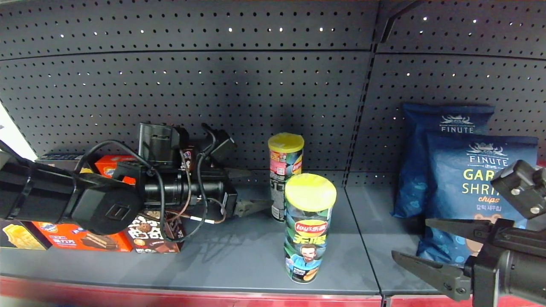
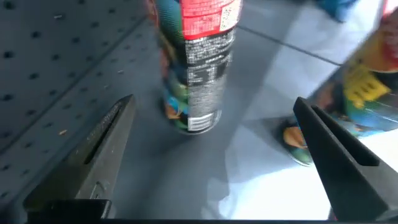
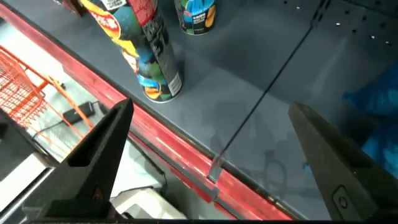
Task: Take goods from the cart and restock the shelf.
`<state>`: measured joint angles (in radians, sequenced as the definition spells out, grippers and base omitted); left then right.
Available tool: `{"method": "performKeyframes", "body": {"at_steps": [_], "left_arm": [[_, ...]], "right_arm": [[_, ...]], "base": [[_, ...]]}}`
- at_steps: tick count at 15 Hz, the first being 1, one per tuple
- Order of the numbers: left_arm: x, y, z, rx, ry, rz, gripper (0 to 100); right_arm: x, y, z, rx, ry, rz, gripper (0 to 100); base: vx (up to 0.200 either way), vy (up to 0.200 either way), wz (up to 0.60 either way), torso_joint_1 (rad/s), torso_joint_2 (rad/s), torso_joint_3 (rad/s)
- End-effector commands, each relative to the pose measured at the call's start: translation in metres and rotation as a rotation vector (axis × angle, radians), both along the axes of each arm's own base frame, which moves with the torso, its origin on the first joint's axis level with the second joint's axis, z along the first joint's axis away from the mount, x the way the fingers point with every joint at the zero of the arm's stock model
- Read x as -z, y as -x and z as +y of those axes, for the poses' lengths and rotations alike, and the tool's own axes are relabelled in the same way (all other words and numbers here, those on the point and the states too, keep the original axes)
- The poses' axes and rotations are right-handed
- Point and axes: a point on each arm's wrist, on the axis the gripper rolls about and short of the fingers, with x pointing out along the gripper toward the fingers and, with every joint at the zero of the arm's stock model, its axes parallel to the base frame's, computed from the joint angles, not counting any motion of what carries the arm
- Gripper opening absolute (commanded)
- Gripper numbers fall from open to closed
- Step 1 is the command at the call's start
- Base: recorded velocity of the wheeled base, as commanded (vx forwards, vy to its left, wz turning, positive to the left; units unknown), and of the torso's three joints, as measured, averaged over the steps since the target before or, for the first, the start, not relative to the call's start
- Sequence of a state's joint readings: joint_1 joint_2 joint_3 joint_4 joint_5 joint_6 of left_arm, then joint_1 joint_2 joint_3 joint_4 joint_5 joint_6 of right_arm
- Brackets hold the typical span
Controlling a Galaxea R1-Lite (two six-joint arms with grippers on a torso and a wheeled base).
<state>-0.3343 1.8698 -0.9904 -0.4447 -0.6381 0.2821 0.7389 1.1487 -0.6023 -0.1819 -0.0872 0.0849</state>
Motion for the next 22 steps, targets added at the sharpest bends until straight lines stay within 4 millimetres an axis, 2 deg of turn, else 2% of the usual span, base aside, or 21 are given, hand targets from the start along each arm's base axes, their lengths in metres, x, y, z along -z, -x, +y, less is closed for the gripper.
{"method": "performKeyframes", "body": {"at_steps": [1,6,8,11,16,18,22], "left_arm": [[-0.001,0.0,0.0,-0.041,-0.019,-0.012,100],[0.006,-0.009,-0.008,-0.221,-0.101,-0.055,100],[0.005,-0.004,-0.024,-0.311,-0.134,-0.097,100],[0.007,-0.003,-0.024,-0.413,-0.187,-0.115,100],[0.009,-0.012,-0.025,-0.483,-0.185,-0.162,100],[0.017,-0.017,-0.03,-0.508,-0.175,-0.187,100],[0.022,-0.016,-0.045,-0.479,-0.177,-0.181,100]], "right_arm": [[0.005,-0.003,0.001,0.008,0.016,0.019,100],[0.006,-0.002,0.0,0.005,0.017,0.021,100],[0.007,-0.002,0.001,0.003,0.019,0.024,100],[0.007,-0.002,0.0,0.005,0.019,0.024,100],[0.011,0.002,-0.003,0.004,0.02,0.028,100],[0.013,0.004,-0.005,0.006,0.023,0.031,100],[0.013,0.004,-0.005,0.004,0.022,0.03,100]], "base": [[0.0,0.0,0.0,0.0,0.0,0.0],[0.0,0.0,0.0,0.0,0.0,0.0],[0.0,0.0,0.0,0.0,0.0,0.0],[0.0,0.0,0.0,0.0,0.0,0.0],[0.0,0.0,0.0,0.0,0.0,0.0],[0.0,0.0,0.0,0.0,0.0,0.0],[0.0,0.0,0.0,0.0,0.0,0.0]]}}
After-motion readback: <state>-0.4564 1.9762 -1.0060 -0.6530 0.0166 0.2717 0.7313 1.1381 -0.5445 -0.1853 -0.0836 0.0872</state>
